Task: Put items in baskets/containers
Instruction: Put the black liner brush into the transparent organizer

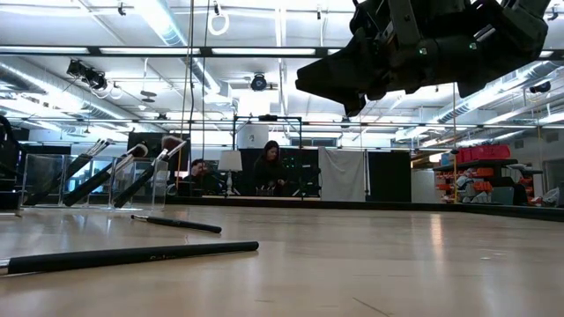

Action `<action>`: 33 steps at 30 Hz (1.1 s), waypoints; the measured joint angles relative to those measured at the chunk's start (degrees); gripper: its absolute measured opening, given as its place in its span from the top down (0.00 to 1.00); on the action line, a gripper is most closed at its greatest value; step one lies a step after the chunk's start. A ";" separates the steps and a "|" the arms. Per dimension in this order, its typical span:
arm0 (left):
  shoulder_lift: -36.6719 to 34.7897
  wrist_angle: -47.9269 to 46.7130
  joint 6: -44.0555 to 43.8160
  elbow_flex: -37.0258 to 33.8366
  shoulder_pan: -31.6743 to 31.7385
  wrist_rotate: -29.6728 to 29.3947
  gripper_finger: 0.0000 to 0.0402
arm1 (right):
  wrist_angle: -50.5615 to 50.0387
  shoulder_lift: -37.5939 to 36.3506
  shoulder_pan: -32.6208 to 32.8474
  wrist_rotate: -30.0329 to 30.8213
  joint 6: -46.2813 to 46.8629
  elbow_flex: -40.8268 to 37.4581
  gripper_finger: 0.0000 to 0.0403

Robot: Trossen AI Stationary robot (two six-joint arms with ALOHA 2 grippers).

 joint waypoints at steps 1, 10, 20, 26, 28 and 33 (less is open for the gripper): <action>0.00 0.09 0.20 -0.32 -0.03 -0.27 0.93 | 0.00 0.00 0.00 0.00 0.00 0.00 0.74; -0.17 1.23 1.48 -0.28 2.61 -4.74 0.96 | 0.00 0.02 0.00 0.00 -0.04 0.00 0.74; -0.09 11.85 14.49 1.48 11.21 -29.48 0.97 | -0.38 0.02 0.00 -0.08 -0.32 0.00 0.74; -0.19 23.09 30.35 1.43 17.22 -44.27 0.97 | -5.69 0.94 0.00 -0.66 0.05 0.00 0.74; -0.20 26.70 34.56 1.40 19.11 -47.18 0.97 | -5.48 2.69 0.00 -1.14 1.29 -0.02 0.73; -0.24 30.03 42.42 3.56 23.08 -49.62 0.97 | 5.09 10.88 0.00 -4.97 7.07 0.84 0.67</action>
